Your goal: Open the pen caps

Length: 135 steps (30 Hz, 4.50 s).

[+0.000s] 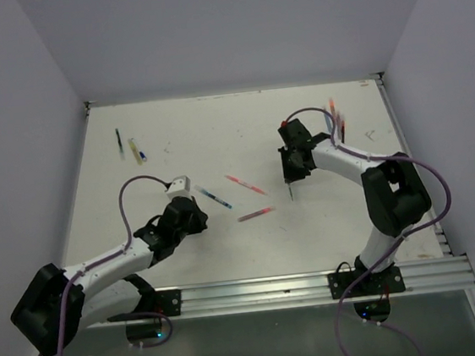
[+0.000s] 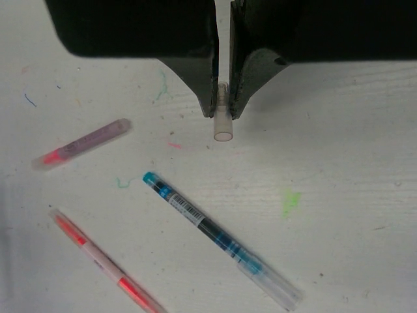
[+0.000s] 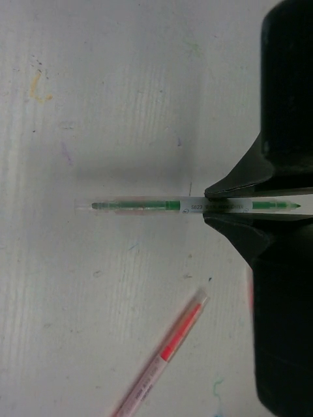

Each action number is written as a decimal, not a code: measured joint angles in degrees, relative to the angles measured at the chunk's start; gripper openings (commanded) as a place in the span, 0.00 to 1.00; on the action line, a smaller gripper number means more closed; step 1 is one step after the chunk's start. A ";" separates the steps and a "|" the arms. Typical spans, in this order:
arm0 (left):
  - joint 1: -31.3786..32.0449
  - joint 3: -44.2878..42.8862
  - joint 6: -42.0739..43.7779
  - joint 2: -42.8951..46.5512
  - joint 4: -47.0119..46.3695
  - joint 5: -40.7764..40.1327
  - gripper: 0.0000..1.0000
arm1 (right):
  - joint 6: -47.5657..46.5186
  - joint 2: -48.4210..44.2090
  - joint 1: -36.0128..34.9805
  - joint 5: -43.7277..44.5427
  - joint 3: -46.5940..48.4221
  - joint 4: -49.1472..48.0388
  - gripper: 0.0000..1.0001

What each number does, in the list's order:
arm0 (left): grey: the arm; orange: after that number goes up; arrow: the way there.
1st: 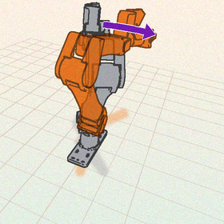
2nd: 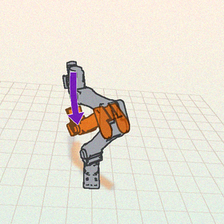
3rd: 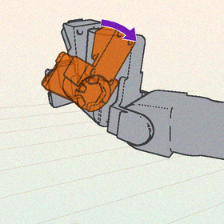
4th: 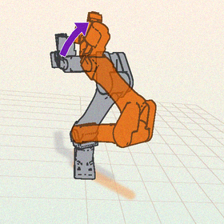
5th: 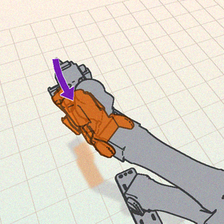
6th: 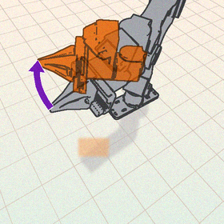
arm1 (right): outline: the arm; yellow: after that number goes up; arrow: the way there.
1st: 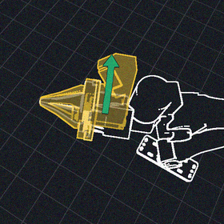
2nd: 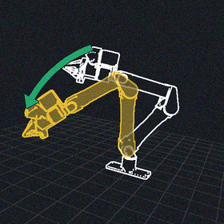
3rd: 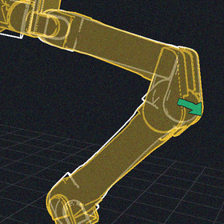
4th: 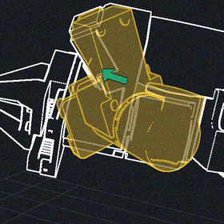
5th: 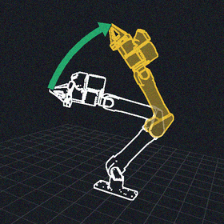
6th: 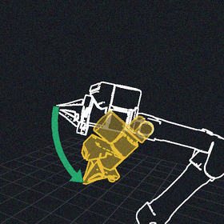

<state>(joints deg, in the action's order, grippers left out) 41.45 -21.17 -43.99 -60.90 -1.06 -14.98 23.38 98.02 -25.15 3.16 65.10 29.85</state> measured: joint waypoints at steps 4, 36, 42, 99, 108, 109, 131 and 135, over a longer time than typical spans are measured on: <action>-0.61 -1.77 -0.20 -4.31 1.16 -1.49 0.00 | -0.98 3.37 0.04 1.07 0.00 0.11 0.00; -3.56 -3.30 -1.92 -11.52 0.04 -2.86 0.39 | -6.25 6.27 -3.06 4.83 6.12 0.02 0.59; -3.56 -3.28 -1.84 -6.23 2.10 -2.82 0.55 | -9.22 5.84 -7.06 3.02 10.40 -0.57 0.57; -2.84 8.48 -0.72 2.29 -36.20 32.15 0.66 | 30.58 -13.64 -13.62 -25.22 -26.43 -66.69 0.00; -2.67 8.79 -1.95 1.53 -37.53 32.15 0.58 | 37.55 -9.81 -14.14 -28.26 -28.52 -77.90 0.00; -2.67 8.79 -1.97 1.53 -37.53 32.15 0.58 | 37.75 -9.73 -14.23 -28.35 -28.72 -78.09 0.00; -2.36 8.59 -2.97 1.84 -36.87 31.01 0.44 | 32.74 -13.81 -15.08 -27.71 -28.94 -71.21 0.00; -2.36 8.35 -3.34 1.84 -36.79 30.80 0.32 | 31.80 -14.08 -15.37 -27.02 -29.07 -70.18 0.00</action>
<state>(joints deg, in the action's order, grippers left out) 39.09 -12.82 -47.33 -59.07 -37.85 15.81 55.18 83.94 -40.51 -23.86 36.03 -40.34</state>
